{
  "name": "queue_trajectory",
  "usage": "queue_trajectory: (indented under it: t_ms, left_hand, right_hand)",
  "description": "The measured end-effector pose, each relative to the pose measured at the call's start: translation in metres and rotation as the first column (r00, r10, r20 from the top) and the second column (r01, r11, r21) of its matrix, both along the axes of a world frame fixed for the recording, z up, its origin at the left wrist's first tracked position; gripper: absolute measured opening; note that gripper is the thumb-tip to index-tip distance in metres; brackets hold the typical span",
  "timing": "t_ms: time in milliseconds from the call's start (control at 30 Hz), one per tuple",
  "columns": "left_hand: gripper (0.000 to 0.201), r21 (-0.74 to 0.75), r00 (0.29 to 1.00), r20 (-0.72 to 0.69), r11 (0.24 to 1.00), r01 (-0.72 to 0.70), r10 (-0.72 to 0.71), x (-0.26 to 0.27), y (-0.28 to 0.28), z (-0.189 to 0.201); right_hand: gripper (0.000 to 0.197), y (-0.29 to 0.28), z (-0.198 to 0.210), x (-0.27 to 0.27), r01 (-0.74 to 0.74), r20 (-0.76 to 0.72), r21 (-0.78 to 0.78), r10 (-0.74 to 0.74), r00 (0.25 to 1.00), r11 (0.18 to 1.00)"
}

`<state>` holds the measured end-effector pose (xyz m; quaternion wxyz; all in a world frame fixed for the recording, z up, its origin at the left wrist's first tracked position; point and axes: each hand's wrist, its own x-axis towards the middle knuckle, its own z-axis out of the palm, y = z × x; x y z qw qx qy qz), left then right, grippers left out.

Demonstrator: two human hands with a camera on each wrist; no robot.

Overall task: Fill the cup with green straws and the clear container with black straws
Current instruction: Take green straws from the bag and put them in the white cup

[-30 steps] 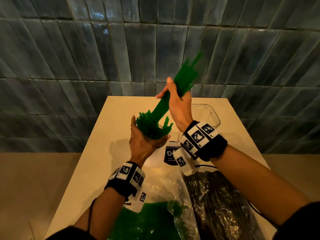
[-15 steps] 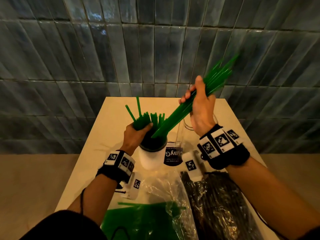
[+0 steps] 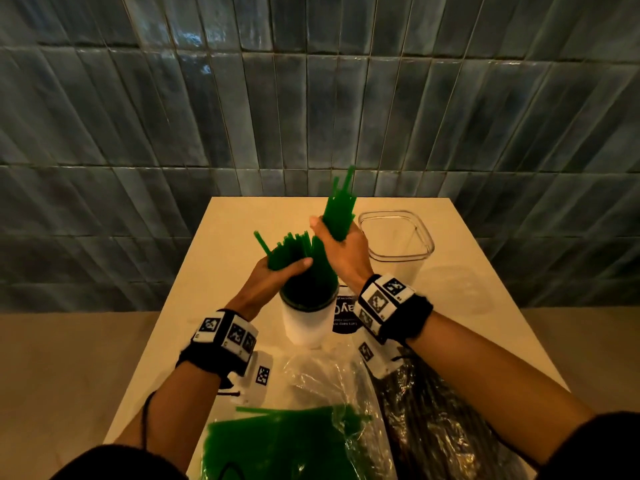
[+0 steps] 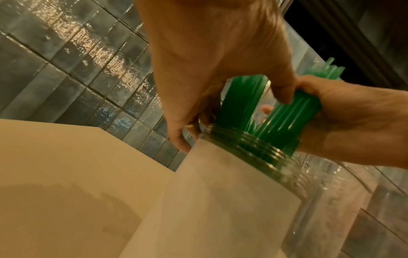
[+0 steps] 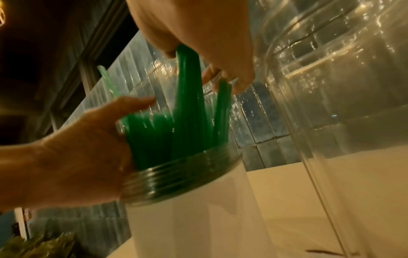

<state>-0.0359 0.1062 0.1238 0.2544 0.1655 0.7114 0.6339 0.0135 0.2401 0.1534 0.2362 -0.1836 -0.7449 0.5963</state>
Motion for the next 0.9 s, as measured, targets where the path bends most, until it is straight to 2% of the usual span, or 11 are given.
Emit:
queue_trajectory:
  t_ms: [33, 133, 267, 367, 467, 533, 600, 667, 700, 800, 900]
  left_hand:
    - [0.066, 0.005, 1.0, -0.029, 1.0, -0.005, 0.006, 0.003, 0.0, -0.001]
    - [0.115, 0.045, 0.99, -0.121, 0.997, -0.066, 0.071, 0.008, 0.003, -0.012]
    - [0.126, 0.145, 0.937, -0.274, 0.972, -0.184, 0.218, 0.014, 0.004, -0.015]
    - [0.111, 0.264, 0.857, -0.395, 0.934, -0.24, 0.332, 0.024, 0.007, -0.007]
    - [0.071, 0.416, 0.766, -0.447, 0.865, -0.279, 0.462, 0.029, 0.015, 0.004]
    - [0.049, 0.396, 0.722, -0.5, 0.867, -0.301, 0.479, 0.027, 0.022, 0.008]
    - [0.044, 0.237, 0.739, -0.538, 0.914, -0.329, 0.405, 0.024, 0.027, 0.006]
    - [0.048, 0.108, 0.775, -0.53, 0.933, -0.342, 0.345, 0.021, 0.029, 0.002]
    - [0.049, 0.113, 0.777, -0.523, 0.932, -0.345, 0.351, 0.02, 0.029, 0.0]
    - [0.044, 0.266, 0.806, -0.43, 0.911, -0.316, 0.406, 0.02, 0.028, -0.001]
    - [0.041, 0.282, 0.868, -0.307, 0.909, -0.308, 0.39, 0.019, 0.03, 0.002]
  right_hand:
    - [0.033, -0.003, -0.005, 0.001, -0.018, 0.023, -0.006, 0.018, 1.0, 1.0]
    - [0.04, -0.008, -0.01, 0.006, -0.074, 0.07, -0.086, 0.08, 0.994, 0.994]
    - [0.061, -0.006, -0.006, 0.013, -0.102, 0.012, -0.148, 0.105, 0.994, 0.984]
    - [0.06, -0.006, -0.005, 0.013, -0.093, -0.025, -0.126, 0.09, 0.996, 0.988]
    - [0.046, -0.008, -0.005, 0.011, -0.072, -0.058, -0.101, 0.066, 0.996, 0.992]
    - [0.041, -0.009, -0.005, 0.008, -0.066, -0.053, -0.096, 0.061, 0.997, 0.993]
    - [0.038, -0.011, -0.006, 0.007, -0.066, -0.042, -0.068, 0.063, 0.997, 0.995]
    - [0.034, -0.013, -0.007, 0.007, -0.083, -0.04, -0.038, 0.082, 0.996, 0.996]
    - [0.035, -0.014, -0.008, 0.007, -0.1, -0.036, -0.04, 0.099, 0.994, 0.994]
    - [0.038, -0.015, -0.006, 0.006, -0.145, 0.022, -0.123, 0.149, 0.989, 0.982]
    - [0.03, -0.019, -0.004, 0.005, -0.147, 0.064, -0.136, 0.157, 0.986, 0.98]
